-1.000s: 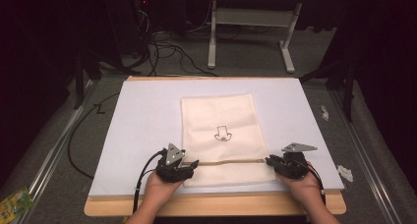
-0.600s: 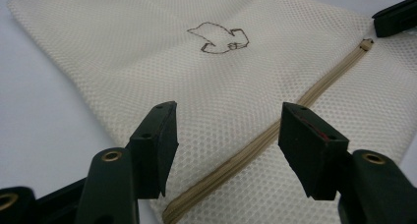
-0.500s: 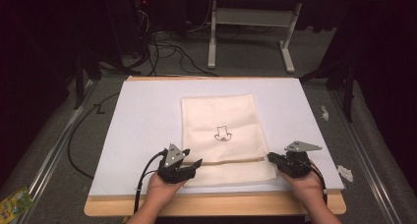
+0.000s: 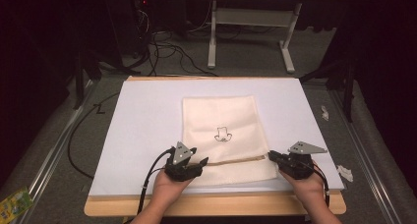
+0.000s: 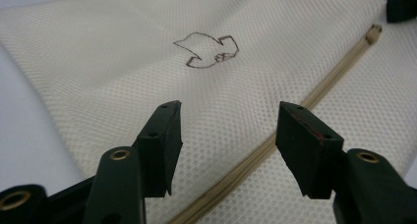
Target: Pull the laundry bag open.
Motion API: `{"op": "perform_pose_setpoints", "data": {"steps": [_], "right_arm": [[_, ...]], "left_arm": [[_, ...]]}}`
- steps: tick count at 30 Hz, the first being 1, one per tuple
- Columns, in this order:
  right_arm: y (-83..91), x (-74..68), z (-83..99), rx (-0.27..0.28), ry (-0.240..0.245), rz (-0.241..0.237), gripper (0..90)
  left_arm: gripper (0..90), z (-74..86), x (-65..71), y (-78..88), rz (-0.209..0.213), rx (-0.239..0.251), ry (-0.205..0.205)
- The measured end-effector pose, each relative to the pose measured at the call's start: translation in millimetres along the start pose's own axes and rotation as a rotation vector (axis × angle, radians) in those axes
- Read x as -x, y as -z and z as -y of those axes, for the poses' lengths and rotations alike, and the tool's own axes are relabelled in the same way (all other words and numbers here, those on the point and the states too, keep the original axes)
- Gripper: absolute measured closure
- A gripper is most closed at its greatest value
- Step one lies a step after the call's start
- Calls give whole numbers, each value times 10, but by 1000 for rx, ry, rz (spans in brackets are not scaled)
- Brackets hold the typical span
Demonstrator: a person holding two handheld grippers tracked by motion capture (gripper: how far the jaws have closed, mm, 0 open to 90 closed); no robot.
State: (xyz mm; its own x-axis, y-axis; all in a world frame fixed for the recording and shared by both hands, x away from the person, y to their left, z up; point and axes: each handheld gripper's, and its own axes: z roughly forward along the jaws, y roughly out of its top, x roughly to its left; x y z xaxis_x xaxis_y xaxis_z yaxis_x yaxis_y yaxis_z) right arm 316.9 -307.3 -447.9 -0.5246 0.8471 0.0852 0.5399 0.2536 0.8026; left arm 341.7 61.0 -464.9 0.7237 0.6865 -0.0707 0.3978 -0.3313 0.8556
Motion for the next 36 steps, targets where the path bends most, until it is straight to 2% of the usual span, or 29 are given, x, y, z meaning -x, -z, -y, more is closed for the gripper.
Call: {"op": "perform_pose_setpoints", "data": {"steps": [2, 3, 7, 8, 9, 10, 11, 12, 13, 14, 15, 16, 17, 18, 19, 20, 21, 22, 23, 24, 25, 26, 27, 28, 29, 30, 31, 33, 36], "right_arm": [[3, -5, -12, 10, 8, 8, 854], [6, -10, -9, 8, 11, 9, 854], [14, -15, 3, 8, 15, 5, 854], [17, -22, -13, 18, 35, 7, 854], [18, -24, -23, 23, 41, 7, 854], [21, -28, -39, 30, 44, 8, 854], [21, -28, -39, 30, 44, 8, 854], [26, -35, -47, 35, 38, 4, 856], [26, -35, -47, 35, 38, 4, 856], [27, -37, -38, 30, 38, -2, 856], [27, -37, -38, 30, 38, -2, 856], [23, -38, -39, 30, 44, -7, 857], [23, -38, -39, 30, 44, -7, 857], [23, -35, -53, 33, 49, -8, 857], [23, -35, -53, 33, 49, -8, 857], [20, -35, -61, 38, 51, -10, 857], [20, -35, -61, 38, 51, -10, 857], [19, -46, -57, 40, 55, -11, 857], [21, -50, -56, 41, 56, -12, 857], [24, -52, -56, 44, 57, -14, 857], [28, -52, -59, 46, 63, -15, 857], [34, -56, -63, 52, 66, -17, 857], [34, -56, -63, 52, 66, -17, 857], [48, -64, -69, 62, 65, -24, 857], [48, -64, -69, 62, 65, -24, 857], [61, -73, -74, 67, 70, -28, 860], [61, -73, -74, 67, 70, -28, 860], [61, -84, -83, 73, 70, -31, 862], [61, -86, -85, 76, 73, -28, 862]], "left_arm": [[413, 11, 64, -67, 37, -26, 1], [412, 11, 64, -67, 37, -26, 1], [428, -28, 186, -91, 84, -42, -16], [448, -51, 245, -86, 108, -43, -22], [453, -51, 245, -86, 108, -43, -22], [457, -76, 306, -63, 136, -38, -7], [458, -76, 306, -63, 136, -38, -7], [462, -105, 340, -63, 169, -23, 31], [468, -105, 340, -63, 169, -23, 31], [479, -145, 377, -92, 198, -5, 66], [483, -145, 377, -92, 198, -5, 66], [489, -175, 432, -168, 209, -2, 66], [495, -175, 432, -168, 209, -2, 66], [508, -198, 492, -276, 234, -5, 72], [516, -198, 492, -276, 234, -5, 72], [527, -235, 558, -378, 253, 5, 81], [532, -235, 558, -378, 253, 5, 81], [546, -295, 636, -501, 270, 12, 91], [555, -295, 636, -501, 270, 12, 91], [566, -339, 702, -617, 274, 4, 97], [572, -339, 702, -617, 274, 4, 97], [580, -387, 776, -750, 287, -10, 118], [583, -387, 776, -750, 287, -10, 118], [587, -427, 855, -881, 274, -43, 138], [590, -427, 855, -881, 274, -43, 138], [600, -444, 892, -950, 280, -48, 162], [605, -444, 892, -950, 280, -48, 162], [646, -468, 934, -1014, 283, -32, 195], [718, -477, 951, -1032, 276, -32, 196]]}}
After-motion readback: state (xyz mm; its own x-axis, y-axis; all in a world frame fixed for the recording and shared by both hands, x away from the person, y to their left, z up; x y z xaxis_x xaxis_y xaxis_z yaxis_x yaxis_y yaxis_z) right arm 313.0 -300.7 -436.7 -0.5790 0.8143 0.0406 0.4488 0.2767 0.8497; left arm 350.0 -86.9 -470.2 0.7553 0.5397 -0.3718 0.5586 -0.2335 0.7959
